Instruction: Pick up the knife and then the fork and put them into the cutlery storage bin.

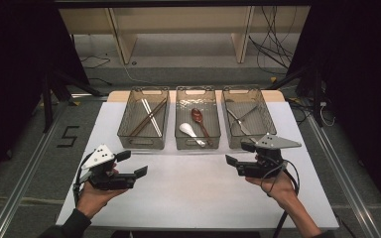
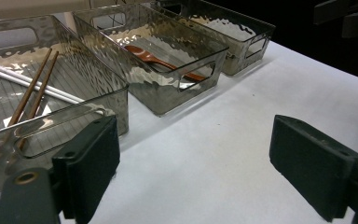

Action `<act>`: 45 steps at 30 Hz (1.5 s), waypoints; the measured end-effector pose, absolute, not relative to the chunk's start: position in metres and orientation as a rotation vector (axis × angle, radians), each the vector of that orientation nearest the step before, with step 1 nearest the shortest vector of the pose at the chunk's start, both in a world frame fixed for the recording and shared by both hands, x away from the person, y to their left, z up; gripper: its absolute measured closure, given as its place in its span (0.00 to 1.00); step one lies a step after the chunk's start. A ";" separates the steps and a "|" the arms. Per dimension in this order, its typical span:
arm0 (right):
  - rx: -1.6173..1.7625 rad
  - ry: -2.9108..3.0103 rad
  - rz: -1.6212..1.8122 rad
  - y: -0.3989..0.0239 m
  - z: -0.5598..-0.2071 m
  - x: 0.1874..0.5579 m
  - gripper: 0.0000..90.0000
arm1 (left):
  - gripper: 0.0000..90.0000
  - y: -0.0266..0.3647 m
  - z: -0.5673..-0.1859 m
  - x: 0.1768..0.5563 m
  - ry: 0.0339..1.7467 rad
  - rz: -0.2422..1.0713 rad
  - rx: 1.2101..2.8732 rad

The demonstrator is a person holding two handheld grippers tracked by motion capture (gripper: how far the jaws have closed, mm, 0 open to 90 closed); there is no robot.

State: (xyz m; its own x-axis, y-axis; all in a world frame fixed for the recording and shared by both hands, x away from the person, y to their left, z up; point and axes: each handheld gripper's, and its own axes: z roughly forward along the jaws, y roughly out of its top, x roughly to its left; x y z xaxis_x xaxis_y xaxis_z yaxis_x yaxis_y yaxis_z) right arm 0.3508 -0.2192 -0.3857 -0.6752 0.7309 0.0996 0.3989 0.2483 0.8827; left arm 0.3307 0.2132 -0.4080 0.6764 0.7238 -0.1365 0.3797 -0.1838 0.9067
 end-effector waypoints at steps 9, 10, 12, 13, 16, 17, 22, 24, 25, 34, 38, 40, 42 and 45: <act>1.045 2.186 1.400 -0.224 -0.395 0.337 0.30 | 0.17 0.211 -0.408 0.330 0.875 0.385 1.800; 1.052 2.179 1.403 -0.225 -0.395 0.335 0.30 | 0.17 0.211 -0.408 0.330 0.874 0.384 1.801; 1.059 2.167 1.408 -0.227 -0.396 0.332 0.29 | 0.17 0.211 -0.408 0.330 0.871 0.382 1.804; 1.060 2.161 1.410 -0.228 -0.397 0.332 0.29 | 0.17 0.211 -0.408 0.330 0.869 0.382 1.809; 1.078 2.146 1.417 -0.229 -0.399 0.329 0.28 | 0.17 0.211 -0.408 0.330 0.868 0.382 1.813; 1.082 2.145 1.417 -0.229 -0.399 0.328 0.28 | 0.17 0.210 -0.408 0.329 0.868 0.382 1.813; 1.084 2.141 1.409 -0.230 -0.401 0.325 0.26 | 0.17 0.210 -0.409 0.329 0.862 0.378 1.821; 1.095 2.134 1.412 -0.231 -0.401 0.324 0.26 | 0.17 0.210 -0.409 0.328 0.863 0.377 1.822; 1.093 2.134 1.411 -0.231 -0.401 0.323 0.25 | 0.17 0.211 -0.409 0.328 0.862 0.378 1.822; 1.099 2.134 1.392 -0.231 -0.404 0.322 0.20 | 0.17 0.209 -0.409 0.329 0.856 0.376 1.824; 1.100 2.132 1.391 -0.231 -0.404 0.322 0.20 | 0.17 0.208 -0.409 0.329 0.854 0.375 1.831; 1.099 2.129 1.391 -0.232 -0.404 0.322 0.20 | 0.17 0.208 -0.409 0.330 0.854 0.375 1.830; 1.100 2.127 1.391 -0.232 -0.404 0.322 0.20 | 0.17 0.209 -0.409 0.330 0.854 0.375 1.832; 1.101 2.129 1.388 -0.232 -0.404 0.322 0.19 | 0.17 0.209 -0.409 0.329 0.855 0.375 1.830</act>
State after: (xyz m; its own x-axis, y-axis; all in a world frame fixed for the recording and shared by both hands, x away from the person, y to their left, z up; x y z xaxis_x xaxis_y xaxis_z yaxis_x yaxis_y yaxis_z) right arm 0.3221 -0.2315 -0.4039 -0.6263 0.7724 0.1053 0.4080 0.2097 0.8886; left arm 0.3294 0.2086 -0.4090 0.6974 0.7047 -0.1303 0.3815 -0.2112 0.8999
